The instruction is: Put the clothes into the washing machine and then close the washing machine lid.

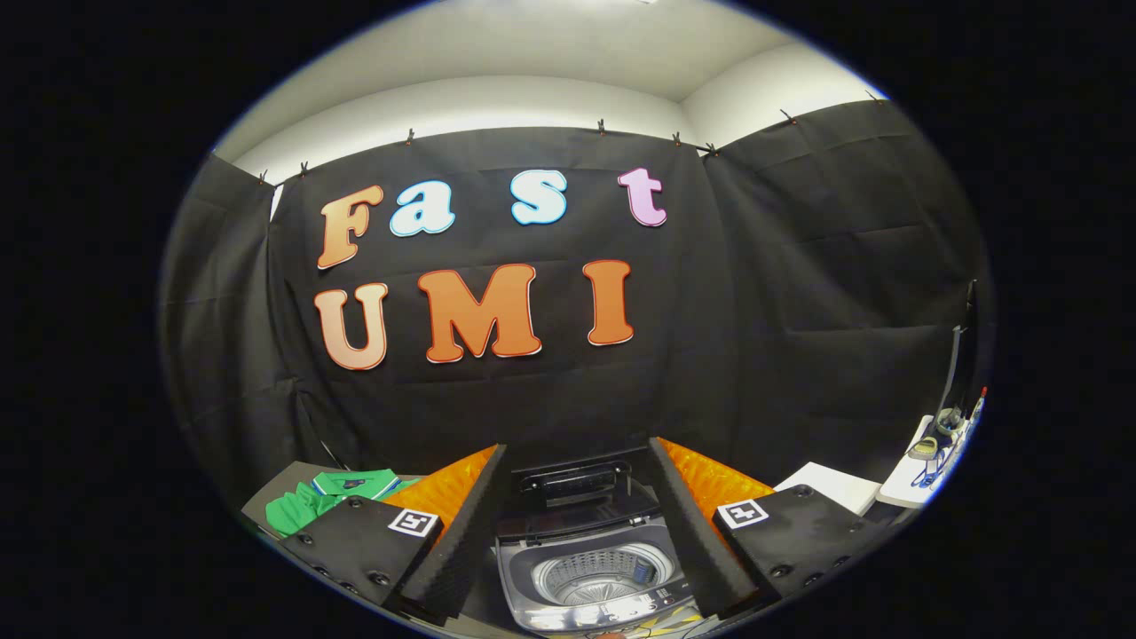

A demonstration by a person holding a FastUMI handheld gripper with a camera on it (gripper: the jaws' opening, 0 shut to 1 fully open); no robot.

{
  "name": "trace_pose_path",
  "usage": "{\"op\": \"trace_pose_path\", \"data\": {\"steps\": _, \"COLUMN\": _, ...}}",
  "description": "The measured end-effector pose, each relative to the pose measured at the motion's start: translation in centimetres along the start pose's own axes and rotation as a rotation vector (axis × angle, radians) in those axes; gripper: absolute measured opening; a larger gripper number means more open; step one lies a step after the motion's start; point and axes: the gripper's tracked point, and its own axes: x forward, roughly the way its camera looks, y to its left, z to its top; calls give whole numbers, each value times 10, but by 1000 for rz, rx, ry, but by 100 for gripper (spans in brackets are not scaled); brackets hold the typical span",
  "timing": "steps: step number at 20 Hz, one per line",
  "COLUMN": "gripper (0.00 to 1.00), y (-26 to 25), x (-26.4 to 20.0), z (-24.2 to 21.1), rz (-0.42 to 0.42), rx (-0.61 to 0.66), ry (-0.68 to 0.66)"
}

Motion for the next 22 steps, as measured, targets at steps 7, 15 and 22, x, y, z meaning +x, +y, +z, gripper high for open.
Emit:
{"op": "trace_pose_path", "data": {"steps": 7, "gripper": 98, "y": 66, "x": 10, "z": -29, "rz": 95, "rx": -18, "ry": 68}}
{"op": "trace_pose_path", "data": {"steps": 15, "gripper": 99, "y": 196, "x": 12, "z": -84, "rz": 305, "rx": -43, "ry": 203}}
{"op": "trace_pose_path", "data": {"steps": 22, "gripper": 99, "y": 275, "x": 13, "z": -142, "rz": 401, "rx": -91, "ry": 336}}
